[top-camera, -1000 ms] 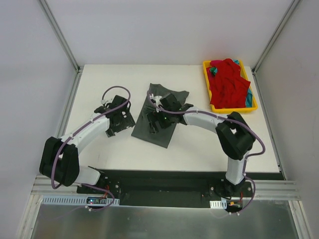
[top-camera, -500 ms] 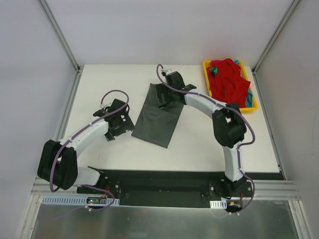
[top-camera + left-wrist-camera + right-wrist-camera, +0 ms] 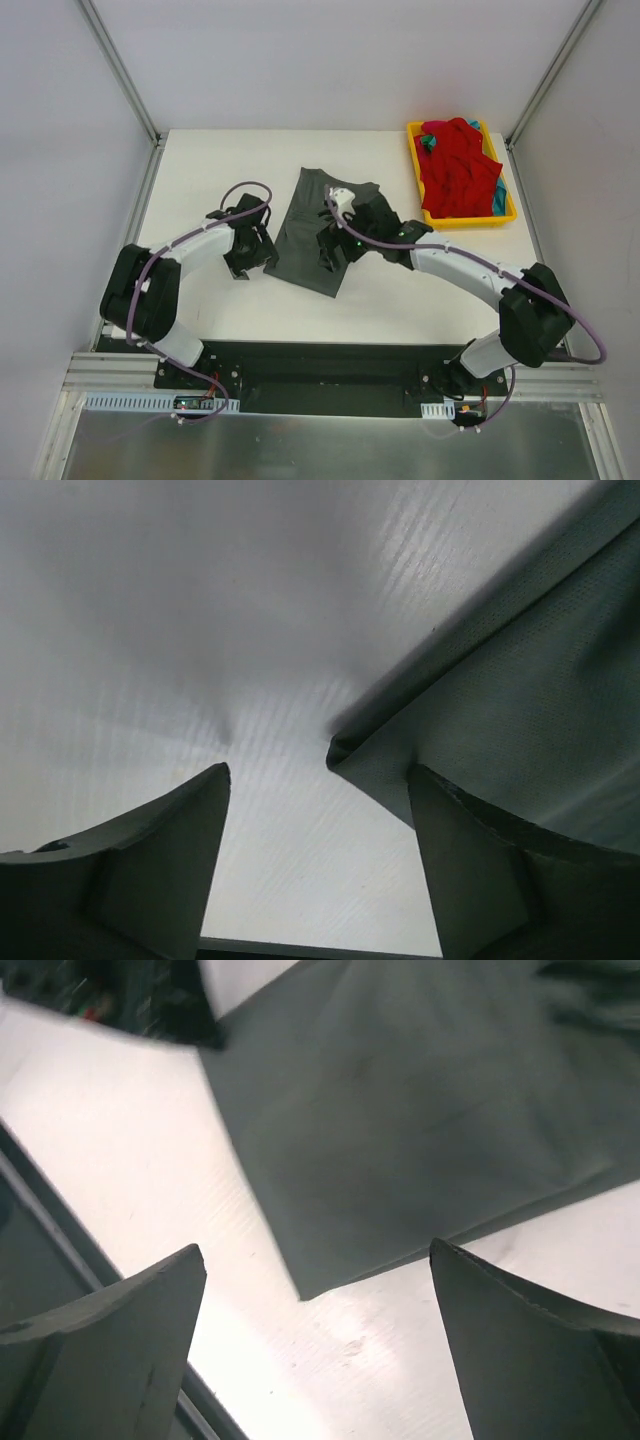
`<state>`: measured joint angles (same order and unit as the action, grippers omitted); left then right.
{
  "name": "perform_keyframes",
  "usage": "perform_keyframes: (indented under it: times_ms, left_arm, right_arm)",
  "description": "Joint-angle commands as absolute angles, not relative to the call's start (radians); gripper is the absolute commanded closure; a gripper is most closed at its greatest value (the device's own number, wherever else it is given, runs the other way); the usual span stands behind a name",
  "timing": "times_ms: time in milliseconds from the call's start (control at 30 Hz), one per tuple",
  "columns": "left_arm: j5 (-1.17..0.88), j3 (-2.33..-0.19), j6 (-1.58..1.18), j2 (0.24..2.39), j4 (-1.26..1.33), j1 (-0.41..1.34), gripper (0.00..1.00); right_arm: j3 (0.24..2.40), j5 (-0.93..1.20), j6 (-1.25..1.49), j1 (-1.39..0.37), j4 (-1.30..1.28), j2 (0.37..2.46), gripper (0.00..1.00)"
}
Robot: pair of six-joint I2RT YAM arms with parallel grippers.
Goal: Fold and stack the t-shirts
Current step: Grab one side of the 2/3 rectangular tshirt with both arms
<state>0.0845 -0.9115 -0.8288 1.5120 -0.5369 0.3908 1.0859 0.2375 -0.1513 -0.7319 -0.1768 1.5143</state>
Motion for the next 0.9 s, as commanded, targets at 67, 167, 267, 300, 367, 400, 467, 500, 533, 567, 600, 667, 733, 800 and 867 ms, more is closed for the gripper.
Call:
perform_keyframes:
  times_ms: [67,167,267,300,367,400,467,500,533,567,600,667,733,800,867]
  left_arm:
    - [0.002,-0.982,-0.831,1.644,-0.495,0.379,0.41]
    - [0.003,-0.977,-0.836,1.674,-0.495,0.379,0.59]
    - [0.018,-0.966,-0.836,1.693,-0.488,0.379,0.93]
    - [0.020,-0.966,-0.835,1.701,-0.488,0.379,1.00]
    - [0.008,-0.959,-0.831,1.715,-0.488,0.379,1.00]
    - [0.003,-0.956,-0.833,1.721,-0.488,0.379,1.00]
    - [0.003,-0.943,-0.836,1.720,-0.489,0.379,1.00]
    - [0.008,-0.937,-0.842,1.715,-0.488,0.379,1.00]
    - [0.012,-0.931,-0.842,1.709,-0.488,0.380,1.00]
    - [0.015,-0.924,-0.847,1.703,-0.488,0.379,1.00]
    - [0.024,-0.916,-0.853,1.695,-0.488,0.379,1.00]
    - [0.034,-0.913,-0.857,1.686,-0.491,0.379,1.00]
    - [0.034,-0.910,-0.857,1.680,-0.489,0.379,1.00]
    - [0.031,-0.905,-0.864,1.672,-0.491,0.379,1.00]
    - [0.034,-0.897,-0.871,1.660,-0.492,0.379,1.00]
  right_arm:
    - [1.025,0.184,-0.258,-0.891,-0.247,1.546,0.02]
    - [1.038,0.138,-0.281,-0.937,-0.270,1.583,0.01]
    - [1.060,0.098,-0.313,-0.966,-0.296,1.623,0.03]
    - [1.066,0.080,-0.322,-0.979,-0.304,1.637,0.04]
    - [1.087,0.063,-0.339,-0.991,-0.331,1.670,0.07]
    - [1.098,0.055,-0.345,-0.997,-0.340,1.686,0.10]
    - [1.121,0.051,-0.360,-1.015,-0.360,1.713,0.15]
    - [1.127,0.035,-0.367,-1.028,-0.364,1.724,0.17]
    - [1.131,0.013,-0.374,-1.037,-0.364,1.732,0.19]
    - [1.131,-0.041,-0.380,-1.051,-0.361,1.741,0.21]
    - [1.132,-0.081,-0.380,-1.058,-0.360,1.749,0.22]
    - [1.137,-0.116,-0.380,-1.069,-0.368,1.767,0.28]
    - [1.146,-0.138,-0.377,-1.071,-0.383,1.788,0.33]
    - [1.144,-0.159,-0.371,-1.075,-0.394,1.805,0.40]
    - [1.137,-0.158,-0.367,-1.081,-0.391,1.818,0.47]
